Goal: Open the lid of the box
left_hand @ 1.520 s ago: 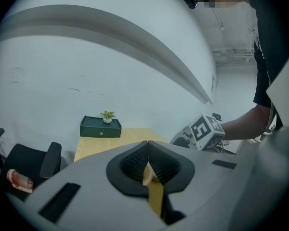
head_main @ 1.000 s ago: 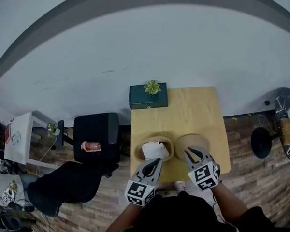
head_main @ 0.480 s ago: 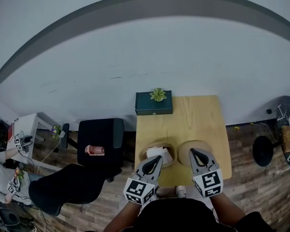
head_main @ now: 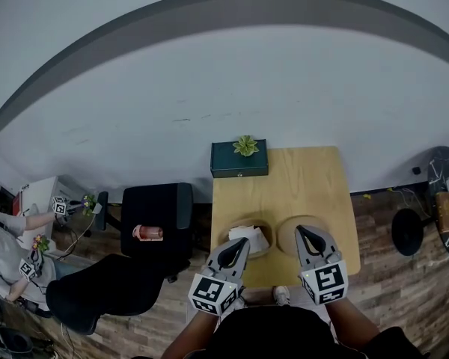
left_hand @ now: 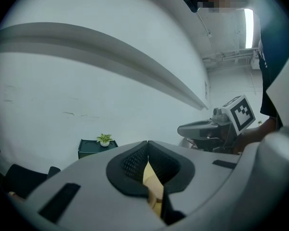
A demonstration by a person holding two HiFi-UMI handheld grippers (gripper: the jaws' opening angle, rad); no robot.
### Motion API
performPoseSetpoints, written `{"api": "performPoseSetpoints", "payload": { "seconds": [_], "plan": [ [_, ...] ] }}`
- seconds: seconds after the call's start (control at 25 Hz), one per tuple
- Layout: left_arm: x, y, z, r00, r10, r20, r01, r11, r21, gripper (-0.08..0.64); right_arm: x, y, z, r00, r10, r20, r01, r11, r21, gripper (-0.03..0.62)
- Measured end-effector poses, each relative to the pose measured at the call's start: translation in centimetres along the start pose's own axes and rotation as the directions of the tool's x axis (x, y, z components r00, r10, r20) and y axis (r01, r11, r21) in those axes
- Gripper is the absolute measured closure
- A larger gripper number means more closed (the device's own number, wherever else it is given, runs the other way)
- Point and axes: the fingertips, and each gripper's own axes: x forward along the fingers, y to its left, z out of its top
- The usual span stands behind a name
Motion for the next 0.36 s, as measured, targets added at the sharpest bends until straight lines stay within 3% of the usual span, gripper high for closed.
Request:
{"api": "performPoseSetpoints", "payload": {
  "seconds": [0.36],
  "plan": [
    [-1.1,2.0,-0.3,0.999,0.049,-0.013,-0.050,0.999,-0.008,0.541,-0.2,-0.2,-0.2,1.000,-0.008,-0.007,0.008,1.000,-0.011,0.574]
  ]
}}
